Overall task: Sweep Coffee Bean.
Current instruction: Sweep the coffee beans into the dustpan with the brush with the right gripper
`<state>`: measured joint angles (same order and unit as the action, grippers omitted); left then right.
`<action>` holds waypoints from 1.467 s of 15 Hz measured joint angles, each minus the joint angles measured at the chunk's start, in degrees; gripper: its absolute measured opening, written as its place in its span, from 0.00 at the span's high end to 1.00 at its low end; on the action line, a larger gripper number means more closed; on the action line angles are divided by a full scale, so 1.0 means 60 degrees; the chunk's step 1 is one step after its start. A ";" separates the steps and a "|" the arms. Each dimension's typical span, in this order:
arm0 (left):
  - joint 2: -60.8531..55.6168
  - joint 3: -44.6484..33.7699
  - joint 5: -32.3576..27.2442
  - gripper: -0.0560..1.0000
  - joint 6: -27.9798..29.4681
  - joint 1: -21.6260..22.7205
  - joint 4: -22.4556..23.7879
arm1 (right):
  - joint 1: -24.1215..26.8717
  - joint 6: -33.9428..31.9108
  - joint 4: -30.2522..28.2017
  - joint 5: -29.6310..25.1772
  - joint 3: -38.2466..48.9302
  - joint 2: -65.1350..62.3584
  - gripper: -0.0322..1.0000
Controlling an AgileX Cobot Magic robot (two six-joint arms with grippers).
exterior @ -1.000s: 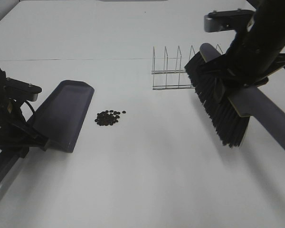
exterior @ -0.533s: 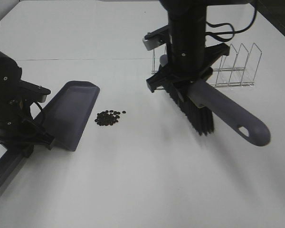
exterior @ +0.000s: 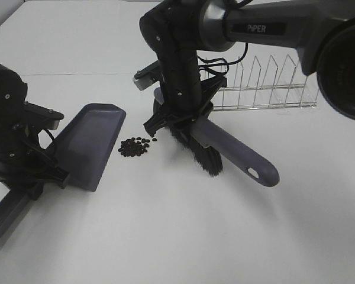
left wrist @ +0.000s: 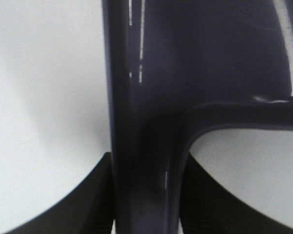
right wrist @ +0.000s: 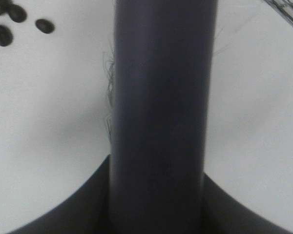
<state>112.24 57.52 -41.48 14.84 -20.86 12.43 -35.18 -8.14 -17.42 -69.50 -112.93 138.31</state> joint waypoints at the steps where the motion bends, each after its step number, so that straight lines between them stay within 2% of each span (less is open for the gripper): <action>1: 0.0000 0.0000 0.0000 0.63 -0.0010 0.0000 -0.0029 | -0.0095 0.0057 0.0105 0.0000 -0.0162 0.0172 0.64; 6: 0.0000 0.0000 0.0019 0.63 -0.0229 0.0000 -0.0544 | -0.0181 0.0458 0.1700 -0.0210 -0.1070 0.1165 0.64; 12: 0.0010 0.0000 0.0019 0.63 -0.0487 0.0000 -0.0888 | -0.0162 0.0554 0.3619 0.1461 -0.1117 0.1165 0.64; 15: 0.0019 0.0000 0.0019 0.63 -0.0487 0.0000 -0.0898 | -0.0162 0.1356 0.5214 0.2540 -0.1117 0.1184 0.64; 18: 0.0019 0.0000 0.0019 0.63 -0.0487 0.0000 -0.0898 | -0.0162 0.1633 0.5691 0.2798 -0.1117 0.1184 0.64; 22: 0.0019 0.0000 0.0010 0.63 -0.0487 0.0000 -0.0898 | -0.0162 0.1757 0.5844 0.2998 -0.1117 0.1194 0.64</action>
<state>112.36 57.52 -41.42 11.92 -20.86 7.05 -36.15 2.41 17.65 -51.51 -119.63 145.47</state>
